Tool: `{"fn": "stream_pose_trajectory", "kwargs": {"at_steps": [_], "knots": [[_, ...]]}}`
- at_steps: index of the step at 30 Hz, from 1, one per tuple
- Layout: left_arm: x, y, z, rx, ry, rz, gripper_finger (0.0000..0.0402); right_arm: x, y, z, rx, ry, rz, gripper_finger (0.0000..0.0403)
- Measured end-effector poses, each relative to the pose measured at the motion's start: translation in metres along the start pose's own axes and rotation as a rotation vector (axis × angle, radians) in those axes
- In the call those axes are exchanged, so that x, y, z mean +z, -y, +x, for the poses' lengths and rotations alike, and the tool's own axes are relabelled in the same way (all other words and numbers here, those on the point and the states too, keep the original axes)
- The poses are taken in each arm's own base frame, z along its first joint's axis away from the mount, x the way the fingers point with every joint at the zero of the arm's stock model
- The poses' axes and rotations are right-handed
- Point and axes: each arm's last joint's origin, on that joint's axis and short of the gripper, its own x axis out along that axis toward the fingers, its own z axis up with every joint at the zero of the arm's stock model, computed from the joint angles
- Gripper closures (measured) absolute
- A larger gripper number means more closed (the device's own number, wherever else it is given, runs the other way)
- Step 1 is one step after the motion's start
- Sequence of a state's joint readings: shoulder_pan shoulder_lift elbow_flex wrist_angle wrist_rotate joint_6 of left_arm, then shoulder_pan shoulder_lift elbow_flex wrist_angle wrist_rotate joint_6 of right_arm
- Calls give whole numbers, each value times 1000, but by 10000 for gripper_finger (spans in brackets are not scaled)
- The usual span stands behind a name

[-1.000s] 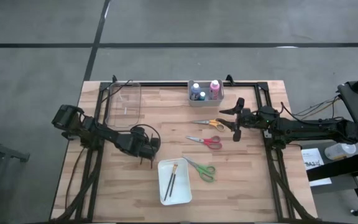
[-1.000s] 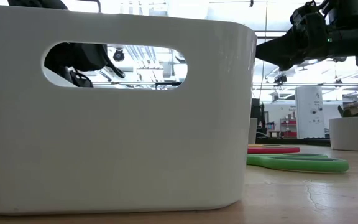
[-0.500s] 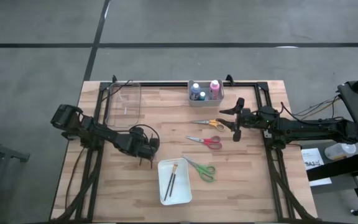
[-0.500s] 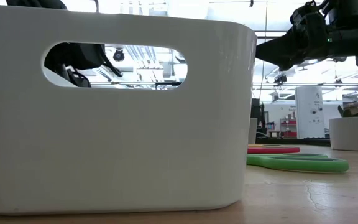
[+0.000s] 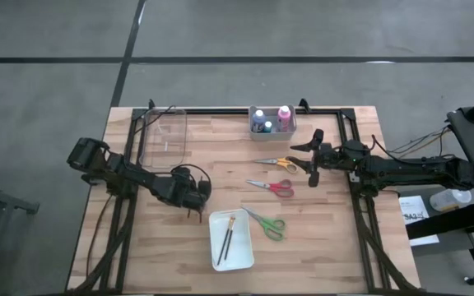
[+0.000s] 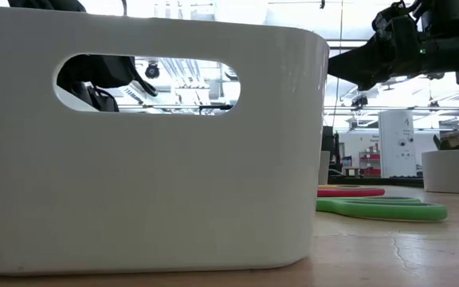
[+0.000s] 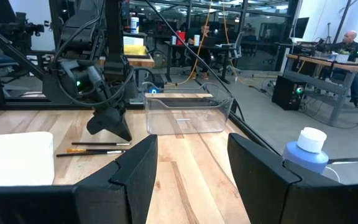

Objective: Pick & Place Paint Supplies
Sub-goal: Put the left silver liner brush into the gray bin

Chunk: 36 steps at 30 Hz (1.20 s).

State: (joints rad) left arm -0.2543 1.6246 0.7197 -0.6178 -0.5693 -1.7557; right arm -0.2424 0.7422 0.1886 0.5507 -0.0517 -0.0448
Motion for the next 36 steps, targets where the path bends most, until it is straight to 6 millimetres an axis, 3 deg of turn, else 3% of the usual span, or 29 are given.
{"fn": "stream_pose_trajectory", "kwargs": {"at_steps": [10,18,22,36], "knots": [[0,1,0,-11,-14,-8,385,0,0,0,0,0,0,209],[-1,5,-1,-44,-14,-25,271,0,0,0,0,0,0,209],[-1,7,-1,-65,-7,3,235,0,0,0,0,0,0,209],[-5,7,-8,-51,-67,89,226,0,0,0,-1,0,0,209]]}}
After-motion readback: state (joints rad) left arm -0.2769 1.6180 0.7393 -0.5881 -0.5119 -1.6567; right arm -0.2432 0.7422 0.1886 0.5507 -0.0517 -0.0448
